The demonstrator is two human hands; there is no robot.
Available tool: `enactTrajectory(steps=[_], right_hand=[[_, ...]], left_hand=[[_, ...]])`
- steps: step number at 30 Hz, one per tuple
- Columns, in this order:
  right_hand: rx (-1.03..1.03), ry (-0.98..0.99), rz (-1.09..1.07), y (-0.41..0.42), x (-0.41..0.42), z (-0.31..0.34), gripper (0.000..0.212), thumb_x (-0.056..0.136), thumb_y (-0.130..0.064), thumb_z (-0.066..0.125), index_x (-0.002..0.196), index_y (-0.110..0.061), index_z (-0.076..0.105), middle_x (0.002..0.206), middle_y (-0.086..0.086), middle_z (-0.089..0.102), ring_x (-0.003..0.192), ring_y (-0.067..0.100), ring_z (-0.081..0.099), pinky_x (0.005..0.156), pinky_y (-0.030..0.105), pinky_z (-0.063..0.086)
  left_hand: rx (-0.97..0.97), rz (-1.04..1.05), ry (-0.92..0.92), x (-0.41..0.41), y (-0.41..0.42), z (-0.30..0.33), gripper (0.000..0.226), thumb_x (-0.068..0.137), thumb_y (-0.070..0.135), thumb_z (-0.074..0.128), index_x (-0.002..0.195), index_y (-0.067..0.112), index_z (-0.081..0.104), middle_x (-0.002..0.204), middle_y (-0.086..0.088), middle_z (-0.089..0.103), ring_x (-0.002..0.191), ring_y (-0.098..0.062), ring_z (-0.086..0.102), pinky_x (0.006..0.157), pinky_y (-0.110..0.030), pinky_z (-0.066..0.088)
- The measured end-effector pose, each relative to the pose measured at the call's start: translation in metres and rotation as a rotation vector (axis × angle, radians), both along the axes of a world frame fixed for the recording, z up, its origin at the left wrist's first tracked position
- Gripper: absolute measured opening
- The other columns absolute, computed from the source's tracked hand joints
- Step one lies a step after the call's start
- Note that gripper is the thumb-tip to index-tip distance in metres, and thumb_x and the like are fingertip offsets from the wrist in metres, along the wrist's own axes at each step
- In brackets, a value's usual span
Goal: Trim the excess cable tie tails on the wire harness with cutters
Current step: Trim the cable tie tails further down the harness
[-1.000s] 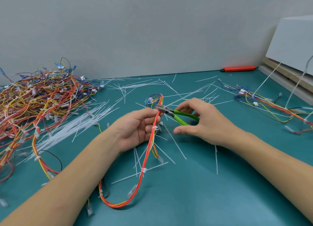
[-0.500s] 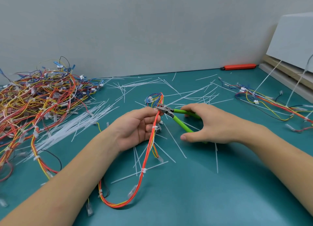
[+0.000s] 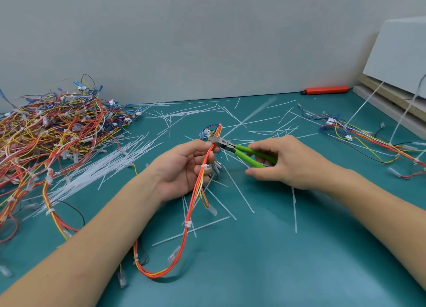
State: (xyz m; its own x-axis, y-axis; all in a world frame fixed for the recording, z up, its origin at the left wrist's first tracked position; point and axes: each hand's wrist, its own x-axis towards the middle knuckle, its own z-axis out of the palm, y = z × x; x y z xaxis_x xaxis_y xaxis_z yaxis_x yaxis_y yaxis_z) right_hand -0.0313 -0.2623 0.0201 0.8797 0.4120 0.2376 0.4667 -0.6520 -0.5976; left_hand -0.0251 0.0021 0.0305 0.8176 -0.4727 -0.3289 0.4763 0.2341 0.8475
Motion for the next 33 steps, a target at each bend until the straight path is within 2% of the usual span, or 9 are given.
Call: enactTrajectory(steps=[5,10,12,15,19,22,25,30,33], right_hand=[[0.04,0.045,-0.016,0.001,0.0,-0.001,0.036,0.079,-0.044,0.088,0.104,-0.032,0.065,0.088,-0.006,0.062,0.07,0.005,0.053,0.067,0.019,0.046],[-0.029,0.025,-0.025,0.005,-0.003,-0.004,0.069,0.068,-0.074,0.073,0.125,-0.039,0.059,0.105,-0.016,0.062,0.096,0.006,0.059,0.087,0.03,0.053],[-0.032,0.017,-0.023,0.005,-0.003,-0.004,0.071,0.068,-0.075,0.071,0.127,-0.039,0.059,0.106,-0.017,0.062,0.097,0.006,0.06,0.088,0.031,0.053],[-0.032,0.014,-0.026,0.004,-0.002,-0.004,0.059,0.076,-0.064,0.079,0.125,-0.037,0.061,0.102,-0.014,0.062,0.092,0.008,0.059,0.085,0.031,0.053],[0.027,0.028,-0.016,0.005,-0.002,-0.003,0.031,0.081,-0.053,0.082,0.101,-0.034,0.067,0.077,-0.007,0.06,0.065,0.009,0.051,0.062,0.02,0.045],[0.002,0.015,-0.028,0.006,-0.001,-0.001,0.026,0.082,-0.053,0.08,0.093,-0.033,0.068,0.068,-0.009,0.056,0.057,0.007,0.044,0.054,0.017,0.037],[0.101,0.038,-0.063,0.007,-0.001,-0.003,0.026,0.081,-0.05,0.081,0.088,-0.03,0.066,0.065,-0.011,0.054,0.056,0.007,0.044,0.054,0.019,0.038],[0.451,0.19,-0.102,0.006,-0.004,0.003,0.048,0.073,-0.058,0.072,0.102,-0.02,0.071,0.089,0.011,0.069,0.074,0.013,0.06,0.073,0.054,0.057],[0.569,0.199,-0.079,0.003,-0.003,0.006,0.048,0.074,-0.054,0.073,0.11,-0.023,0.07,0.088,-0.008,0.071,0.08,0.012,0.065,0.079,0.041,0.058]], left_hand=[[-0.016,0.015,-0.024,-0.002,-0.003,-0.001,0.013,0.081,0.023,0.069,0.082,0.013,0.077,0.07,0.003,0.062,0.046,-0.009,0.04,0.046,-0.022,0.042],[-0.052,0.038,-0.023,-0.003,-0.003,-0.001,0.014,0.08,0.022,0.068,0.081,0.012,0.078,0.07,0.004,0.062,0.046,-0.008,0.039,0.046,-0.022,0.04],[-0.073,0.049,-0.022,-0.002,-0.004,-0.001,0.015,0.08,0.022,0.069,0.082,0.011,0.078,0.071,0.004,0.062,0.046,-0.008,0.039,0.047,-0.021,0.038],[-0.071,0.053,-0.025,-0.001,-0.004,-0.002,0.014,0.081,0.022,0.069,0.083,0.011,0.078,0.071,0.003,0.062,0.046,-0.008,0.039,0.047,-0.022,0.04],[-0.078,0.058,-0.014,-0.001,-0.003,-0.002,0.014,0.082,0.021,0.069,0.084,0.01,0.078,0.072,0.002,0.063,0.045,-0.008,0.041,0.045,-0.023,0.042],[-0.088,0.064,-0.009,0.0,-0.002,-0.003,0.014,0.083,0.021,0.069,0.085,0.01,0.078,0.073,0.003,0.063,0.045,-0.008,0.041,0.045,-0.023,0.043],[-0.084,0.058,-0.029,-0.002,-0.003,-0.002,0.014,0.082,0.022,0.07,0.088,0.012,0.079,0.073,0.004,0.063,0.046,-0.008,0.041,0.047,-0.022,0.042],[-0.094,0.066,-0.034,-0.002,-0.001,0.0,0.016,0.082,0.023,0.071,0.092,0.014,0.079,0.075,0.005,0.062,0.046,-0.009,0.044,0.046,-0.023,0.042],[-0.05,0.079,-0.06,-0.001,-0.003,-0.001,0.025,0.083,0.03,0.071,0.101,0.015,0.079,0.075,0.005,0.063,0.046,-0.009,0.045,0.048,-0.022,0.041]])
